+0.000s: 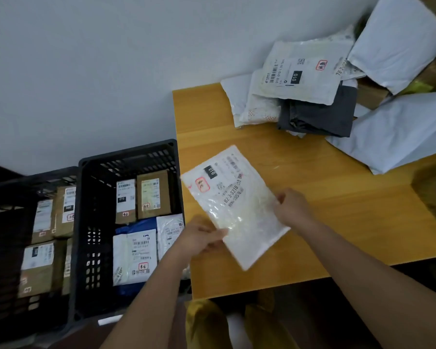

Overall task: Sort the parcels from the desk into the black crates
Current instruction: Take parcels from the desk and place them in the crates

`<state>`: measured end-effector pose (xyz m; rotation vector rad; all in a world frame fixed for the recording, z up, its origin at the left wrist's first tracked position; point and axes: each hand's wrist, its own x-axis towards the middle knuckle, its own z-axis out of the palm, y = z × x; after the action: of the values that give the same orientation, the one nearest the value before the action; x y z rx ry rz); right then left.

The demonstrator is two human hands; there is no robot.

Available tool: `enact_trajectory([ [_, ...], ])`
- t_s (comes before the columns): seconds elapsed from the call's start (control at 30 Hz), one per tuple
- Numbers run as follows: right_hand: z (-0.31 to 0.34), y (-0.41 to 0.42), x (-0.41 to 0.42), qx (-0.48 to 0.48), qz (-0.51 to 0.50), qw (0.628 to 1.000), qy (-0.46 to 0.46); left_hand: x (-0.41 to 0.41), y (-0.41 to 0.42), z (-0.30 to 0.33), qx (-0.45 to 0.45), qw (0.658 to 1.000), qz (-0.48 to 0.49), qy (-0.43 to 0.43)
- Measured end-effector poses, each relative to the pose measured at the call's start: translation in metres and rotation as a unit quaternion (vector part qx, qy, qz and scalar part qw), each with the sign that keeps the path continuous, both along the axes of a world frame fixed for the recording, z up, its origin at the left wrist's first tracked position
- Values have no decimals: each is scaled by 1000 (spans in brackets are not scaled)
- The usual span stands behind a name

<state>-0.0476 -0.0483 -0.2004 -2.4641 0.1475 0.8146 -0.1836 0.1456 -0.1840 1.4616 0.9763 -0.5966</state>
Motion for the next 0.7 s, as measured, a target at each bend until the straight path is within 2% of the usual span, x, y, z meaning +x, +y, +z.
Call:
enact_trajectory([
  [0.03,7,-1,7,39,-55,997,-49,-4,4,5,-4,998,-56,24],
  [0.07,13,-2,11,73,-95,986,-112,-6,9,8,16,997,-63,39],
  [0.13,24,-1,13,100,-112,967,-207,-7,17,5,106,993,36,24],
  [0.17,26,1,9,89,-97,966,-223,-7,20,0,167,981,99,6],
  [0.23,19,3,-6,42,-50,974,-218,-3,20,-5,247,948,197,-39],
  [0.3,6,0,-24,7,-26,988,-153,3,17,-4,243,942,221,-73],
  [0.37,-8,-7,-37,-13,-8,995,-98,6,12,-7,206,958,182,-78],
  [0.47,-16,-14,-43,-26,28,994,-106,2,9,-14,200,971,119,-55],
  [0.7,-12,-20,-36,-20,45,995,-89,1,4,-10,182,974,130,-46],
])
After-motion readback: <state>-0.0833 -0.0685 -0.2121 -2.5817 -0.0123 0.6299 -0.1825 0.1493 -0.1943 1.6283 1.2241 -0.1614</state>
